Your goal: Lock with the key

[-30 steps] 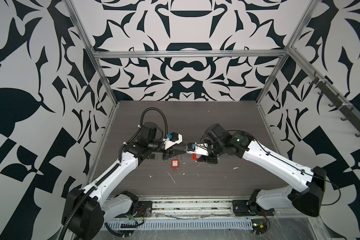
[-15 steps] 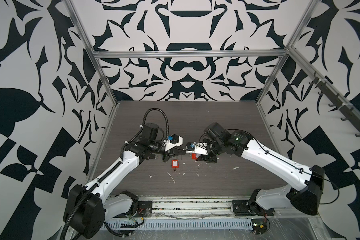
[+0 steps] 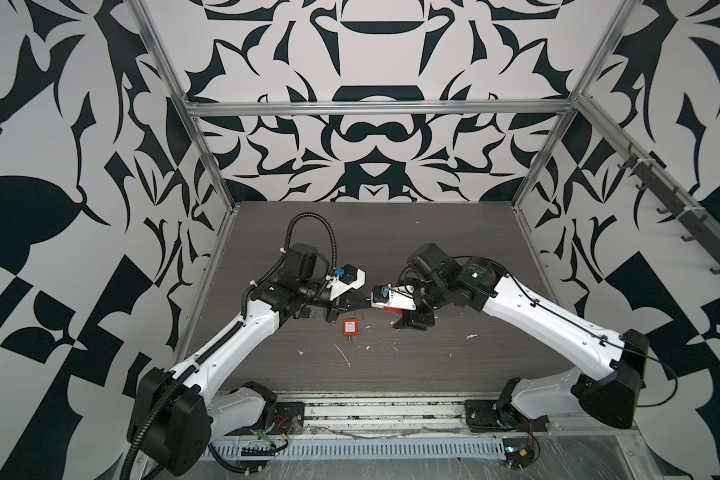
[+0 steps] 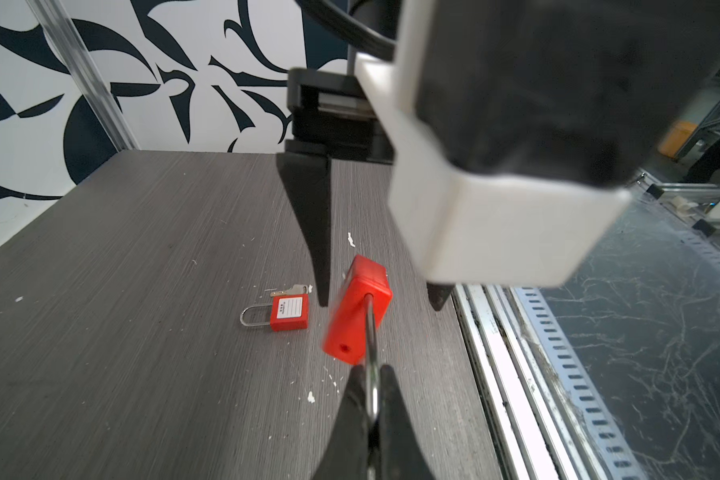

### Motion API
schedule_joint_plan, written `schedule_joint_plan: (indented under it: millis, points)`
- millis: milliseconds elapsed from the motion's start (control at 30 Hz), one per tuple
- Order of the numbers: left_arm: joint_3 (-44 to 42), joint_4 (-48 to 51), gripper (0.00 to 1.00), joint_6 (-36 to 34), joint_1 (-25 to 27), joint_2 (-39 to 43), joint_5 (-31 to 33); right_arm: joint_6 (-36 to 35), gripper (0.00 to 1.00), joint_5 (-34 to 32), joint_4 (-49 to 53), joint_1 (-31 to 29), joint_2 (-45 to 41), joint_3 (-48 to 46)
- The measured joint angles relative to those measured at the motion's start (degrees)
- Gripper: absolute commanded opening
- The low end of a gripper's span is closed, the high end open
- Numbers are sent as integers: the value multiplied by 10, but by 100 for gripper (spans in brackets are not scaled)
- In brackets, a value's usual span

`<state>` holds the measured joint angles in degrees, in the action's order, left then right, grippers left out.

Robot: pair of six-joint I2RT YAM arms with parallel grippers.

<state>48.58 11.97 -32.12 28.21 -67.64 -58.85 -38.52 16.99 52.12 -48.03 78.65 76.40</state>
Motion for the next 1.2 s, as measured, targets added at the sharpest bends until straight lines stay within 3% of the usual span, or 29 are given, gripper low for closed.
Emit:
schedule_joint_plan:
  millis: [200, 600, 1200]
  points:
    - [-10, -30, 0, 30, 4, 1, -16, 14, 64, 1, 5, 2, -16, -12]
    - [-49, -91, 0, 64, 30, 12, -17, 35, 29, 29, 14, 8, -12, -12]
    - [-63, -157, 0, 83, 76, 17, 7, 33, 18, 68, 54, 19, -36, -16]
